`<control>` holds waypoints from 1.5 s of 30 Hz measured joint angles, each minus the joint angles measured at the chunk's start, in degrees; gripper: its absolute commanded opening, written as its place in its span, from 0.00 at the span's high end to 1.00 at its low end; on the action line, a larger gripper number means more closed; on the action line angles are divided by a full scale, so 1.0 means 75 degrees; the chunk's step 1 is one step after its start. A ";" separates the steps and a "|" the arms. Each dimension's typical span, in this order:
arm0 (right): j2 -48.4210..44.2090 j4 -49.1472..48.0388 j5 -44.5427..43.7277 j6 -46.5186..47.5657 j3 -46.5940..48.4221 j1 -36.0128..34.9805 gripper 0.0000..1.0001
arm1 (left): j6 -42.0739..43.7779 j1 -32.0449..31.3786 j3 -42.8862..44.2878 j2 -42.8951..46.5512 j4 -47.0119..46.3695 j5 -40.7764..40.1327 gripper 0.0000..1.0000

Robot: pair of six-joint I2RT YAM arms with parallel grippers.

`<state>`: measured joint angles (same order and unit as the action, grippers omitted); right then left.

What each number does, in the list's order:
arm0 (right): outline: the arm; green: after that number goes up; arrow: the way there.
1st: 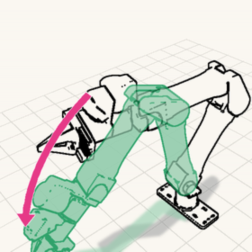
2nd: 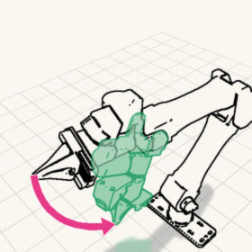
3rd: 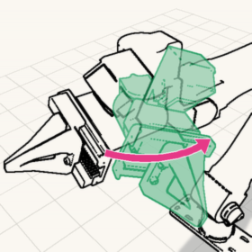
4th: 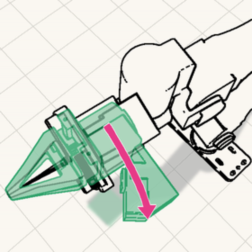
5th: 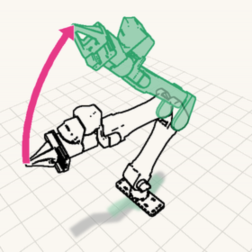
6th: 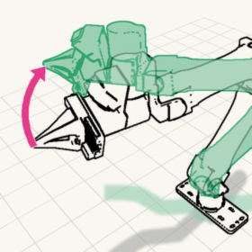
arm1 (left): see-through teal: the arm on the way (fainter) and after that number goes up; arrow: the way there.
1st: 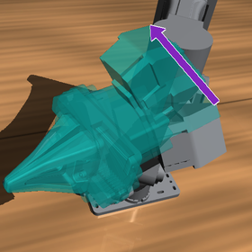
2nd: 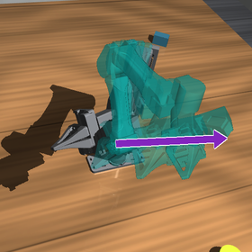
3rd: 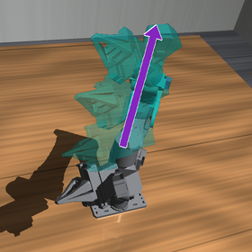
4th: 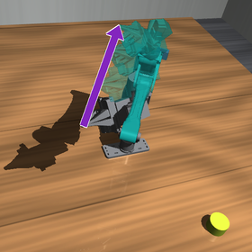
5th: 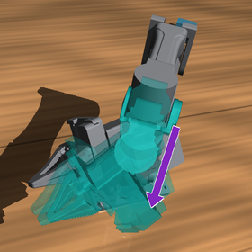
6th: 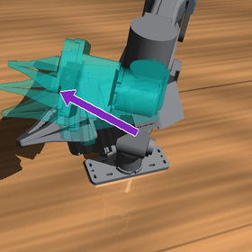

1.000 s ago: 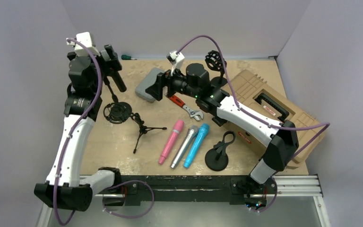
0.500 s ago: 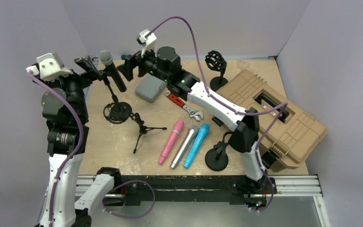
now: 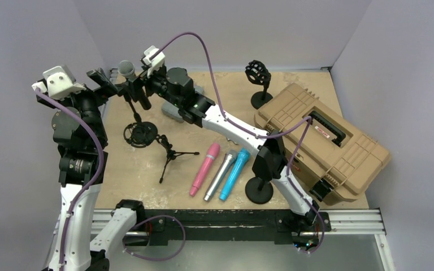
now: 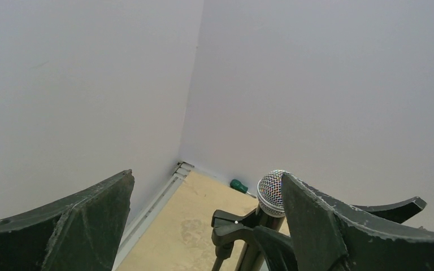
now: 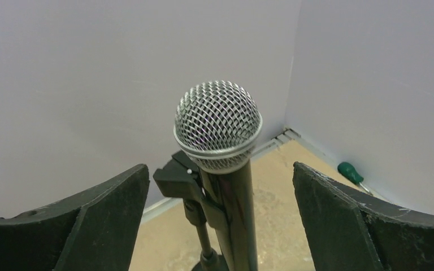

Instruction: Remove the microphone from the stand

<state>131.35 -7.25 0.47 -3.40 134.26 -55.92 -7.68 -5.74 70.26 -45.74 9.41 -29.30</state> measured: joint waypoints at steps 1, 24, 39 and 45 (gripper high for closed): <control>0.0140 -0.0064 -0.0140 0.0020 0.0184 -0.0044 0.06 | 0.0000 0.0000 -0.0009 0.0000 0.0000 0.0000 0.01; 0.0822 -0.1040 -0.0988 0.0233 0.1000 -0.0207 0.07 | -0.0029 -0.0003 -0.0090 -0.0015 -0.0003 -0.0061 0.01; -0.1845 0.0656 -0.1390 0.0227 -0.0388 -0.0207 0.01 | -0.0568 0.0478 -0.0073 -0.0705 0.0058 0.0906 0.01; -0.3153 0.0694 -0.1376 -0.0006 -0.1142 -0.0204 0.01 | -0.0965 0.1017 0.0067 -0.1638 0.0338 0.1944 0.04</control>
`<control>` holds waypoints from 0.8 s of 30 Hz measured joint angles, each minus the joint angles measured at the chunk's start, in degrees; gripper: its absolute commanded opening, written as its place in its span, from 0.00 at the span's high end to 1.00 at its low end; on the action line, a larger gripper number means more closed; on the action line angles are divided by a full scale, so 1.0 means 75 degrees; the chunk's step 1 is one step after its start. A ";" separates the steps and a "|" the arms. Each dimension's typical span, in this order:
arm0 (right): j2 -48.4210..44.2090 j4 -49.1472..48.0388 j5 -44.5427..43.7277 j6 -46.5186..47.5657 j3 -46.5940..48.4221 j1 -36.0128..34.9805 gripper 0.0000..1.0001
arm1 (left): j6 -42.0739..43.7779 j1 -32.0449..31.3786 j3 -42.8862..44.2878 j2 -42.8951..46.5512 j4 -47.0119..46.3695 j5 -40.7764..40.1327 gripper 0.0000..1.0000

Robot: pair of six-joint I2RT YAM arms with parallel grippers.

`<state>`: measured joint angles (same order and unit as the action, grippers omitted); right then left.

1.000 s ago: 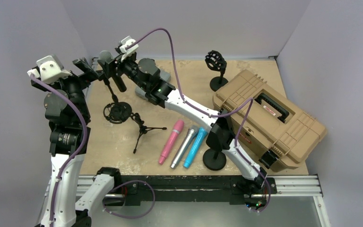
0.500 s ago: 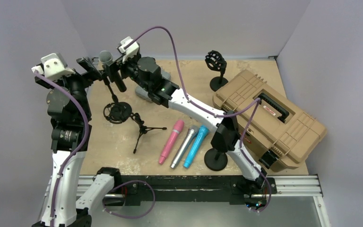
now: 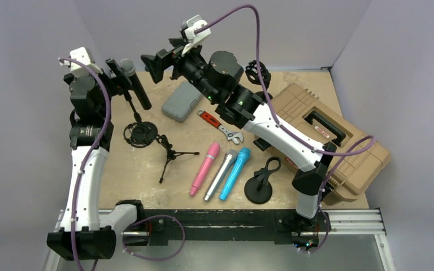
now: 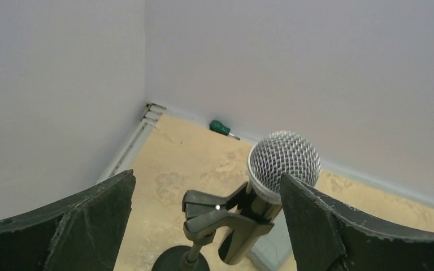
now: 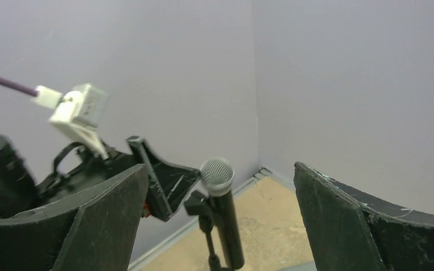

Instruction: Remove the microphone from the stand

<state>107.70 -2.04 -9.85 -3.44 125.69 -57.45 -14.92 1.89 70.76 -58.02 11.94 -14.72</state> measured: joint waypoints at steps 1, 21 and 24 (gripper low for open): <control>-0.0119 0.0017 0.0000 -0.0044 -0.0119 0.0000 0.01 | -0.0067 0.0067 0.0003 -0.0146 0.0038 0.0204 0.04; -0.1096 0.0020 0.0122 -0.0819 -0.2667 0.0003 0.02 | -0.0699 0.0347 0.0111 -0.1040 0.0073 0.2060 0.18; -0.1099 0.0032 0.0134 -0.0921 -0.2704 0.0003 0.02 | -0.0901 0.0347 0.0125 -0.1142 0.0146 0.2320 0.07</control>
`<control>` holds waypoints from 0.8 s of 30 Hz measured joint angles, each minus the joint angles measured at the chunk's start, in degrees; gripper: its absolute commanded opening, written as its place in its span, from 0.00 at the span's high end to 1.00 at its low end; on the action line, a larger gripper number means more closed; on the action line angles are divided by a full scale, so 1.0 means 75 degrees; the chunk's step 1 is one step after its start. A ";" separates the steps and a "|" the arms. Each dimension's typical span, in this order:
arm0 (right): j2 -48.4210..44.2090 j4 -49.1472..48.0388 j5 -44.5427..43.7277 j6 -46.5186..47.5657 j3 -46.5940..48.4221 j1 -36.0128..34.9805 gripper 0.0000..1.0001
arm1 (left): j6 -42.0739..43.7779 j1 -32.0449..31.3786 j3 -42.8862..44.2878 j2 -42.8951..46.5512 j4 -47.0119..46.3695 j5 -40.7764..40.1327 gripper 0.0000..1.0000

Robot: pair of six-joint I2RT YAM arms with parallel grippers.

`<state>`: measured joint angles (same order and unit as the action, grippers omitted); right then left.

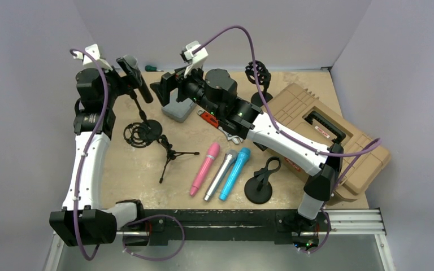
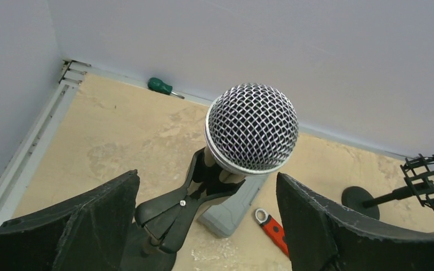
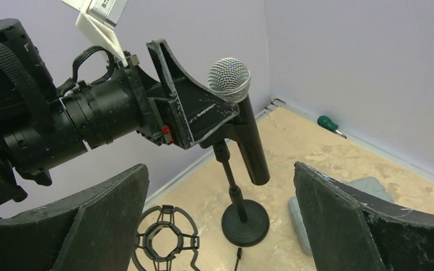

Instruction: Remove the microphone from the stand

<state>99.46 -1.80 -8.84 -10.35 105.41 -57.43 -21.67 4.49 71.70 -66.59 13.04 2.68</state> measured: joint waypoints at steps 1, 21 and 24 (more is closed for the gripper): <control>0.0000 0.0009 -0.0003 -0.0055 -0.0003 0.0000 0.03 | -0.0038 0.0000 0.0020 -0.0006 0.0061 0.0076 0.04; -0.0023 0.0119 0.0699 -0.0289 -0.0256 0.0050 0.03 | 0.0431 0.0804 0.0221 0.0137 0.1040 0.1708 0.00; -0.0023 0.0108 0.0772 -0.0289 -0.0256 0.0087 0.03 | 0.0481 0.0828 0.0248 -0.0012 0.1084 0.1848 0.01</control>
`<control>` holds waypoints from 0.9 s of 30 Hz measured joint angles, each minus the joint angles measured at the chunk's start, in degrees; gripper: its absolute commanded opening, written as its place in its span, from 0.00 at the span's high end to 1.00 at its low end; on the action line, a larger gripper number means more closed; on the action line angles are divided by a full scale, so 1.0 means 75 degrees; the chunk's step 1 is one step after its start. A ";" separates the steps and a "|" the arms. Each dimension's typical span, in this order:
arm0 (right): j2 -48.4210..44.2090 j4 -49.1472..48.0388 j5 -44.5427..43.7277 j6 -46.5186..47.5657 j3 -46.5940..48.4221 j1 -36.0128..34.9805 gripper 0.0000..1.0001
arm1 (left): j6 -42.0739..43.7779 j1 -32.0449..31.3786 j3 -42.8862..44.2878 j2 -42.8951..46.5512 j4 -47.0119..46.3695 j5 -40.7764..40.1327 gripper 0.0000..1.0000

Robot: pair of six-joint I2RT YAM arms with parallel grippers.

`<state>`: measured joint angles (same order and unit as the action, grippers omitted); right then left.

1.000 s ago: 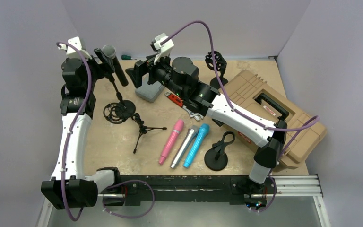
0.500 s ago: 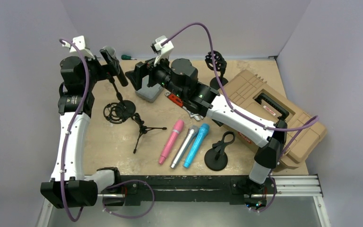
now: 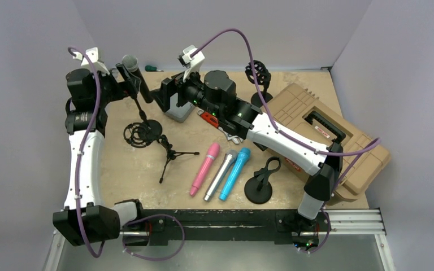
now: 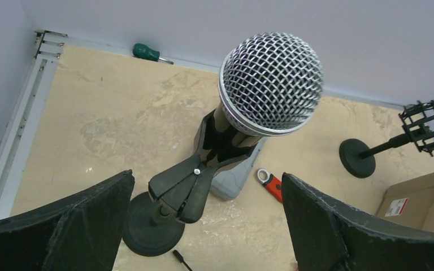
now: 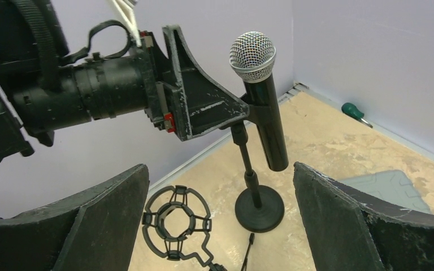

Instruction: Remove the microphone from the stand

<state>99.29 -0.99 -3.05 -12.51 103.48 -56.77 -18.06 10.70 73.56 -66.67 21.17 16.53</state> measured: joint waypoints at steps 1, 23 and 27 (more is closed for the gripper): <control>0.0000 0.0000 0.0020 -0.0003 -0.0003 0.0017 0.03 | 0.0058 0.0003 0.0026 -0.0090 0.0026 0.0041 0.02; 0.0052 -0.0047 0.0149 -0.0003 -0.0414 0.0102 0.03 | 0.0525 0.0020 0.0000 -0.1058 -0.0105 0.1580 0.45; 0.0207 -0.0041 0.0152 -0.0003 -0.0414 0.0125 0.03 | 0.0455 0.0023 -0.0026 -0.1058 -0.0131 0.1763 0.50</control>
<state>100.84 -1.30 -1.91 -12.53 100.38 -55.83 -14.66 10.87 73.36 -74.61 20.18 29.76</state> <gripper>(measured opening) 0.972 0.533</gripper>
